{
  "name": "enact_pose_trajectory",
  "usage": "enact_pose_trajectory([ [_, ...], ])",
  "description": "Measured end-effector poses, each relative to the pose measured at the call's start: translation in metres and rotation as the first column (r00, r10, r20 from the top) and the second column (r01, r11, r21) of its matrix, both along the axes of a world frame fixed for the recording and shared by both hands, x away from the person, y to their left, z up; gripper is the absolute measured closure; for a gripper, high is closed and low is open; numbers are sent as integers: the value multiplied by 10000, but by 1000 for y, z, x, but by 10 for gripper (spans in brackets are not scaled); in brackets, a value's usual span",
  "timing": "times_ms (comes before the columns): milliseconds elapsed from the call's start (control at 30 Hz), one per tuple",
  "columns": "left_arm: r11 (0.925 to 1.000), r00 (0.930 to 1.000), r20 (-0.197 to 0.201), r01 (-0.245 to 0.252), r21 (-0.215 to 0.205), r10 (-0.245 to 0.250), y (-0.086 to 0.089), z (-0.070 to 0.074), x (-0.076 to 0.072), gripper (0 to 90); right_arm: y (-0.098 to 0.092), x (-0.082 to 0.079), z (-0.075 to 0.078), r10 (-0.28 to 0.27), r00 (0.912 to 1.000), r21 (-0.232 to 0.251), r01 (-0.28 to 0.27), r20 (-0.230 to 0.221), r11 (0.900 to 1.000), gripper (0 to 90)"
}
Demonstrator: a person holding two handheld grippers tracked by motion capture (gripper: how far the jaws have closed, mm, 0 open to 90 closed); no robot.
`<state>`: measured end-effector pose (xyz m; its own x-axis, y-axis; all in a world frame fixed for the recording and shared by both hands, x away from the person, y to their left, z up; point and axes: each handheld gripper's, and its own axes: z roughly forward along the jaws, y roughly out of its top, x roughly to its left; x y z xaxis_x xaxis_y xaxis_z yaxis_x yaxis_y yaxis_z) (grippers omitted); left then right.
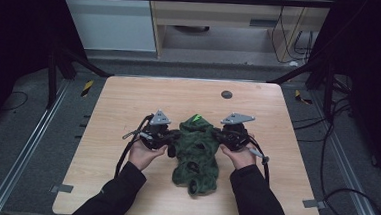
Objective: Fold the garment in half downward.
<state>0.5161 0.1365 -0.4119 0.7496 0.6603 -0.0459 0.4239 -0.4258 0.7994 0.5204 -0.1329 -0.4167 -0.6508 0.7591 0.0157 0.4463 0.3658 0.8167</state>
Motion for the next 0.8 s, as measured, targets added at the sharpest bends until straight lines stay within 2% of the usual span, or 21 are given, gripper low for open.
enact_pose_trajectory([
  [267,9998,9999,-17,-126,146,126,1,-6,-8,843,0,-8,-4,254,9996,-163,-252,93,9995,840],
  [800,9995,9993,-246,270,152,-267,1,-14,-32,843,-3,-31,-9,774,9967,4,-774,257,9970,840],
])
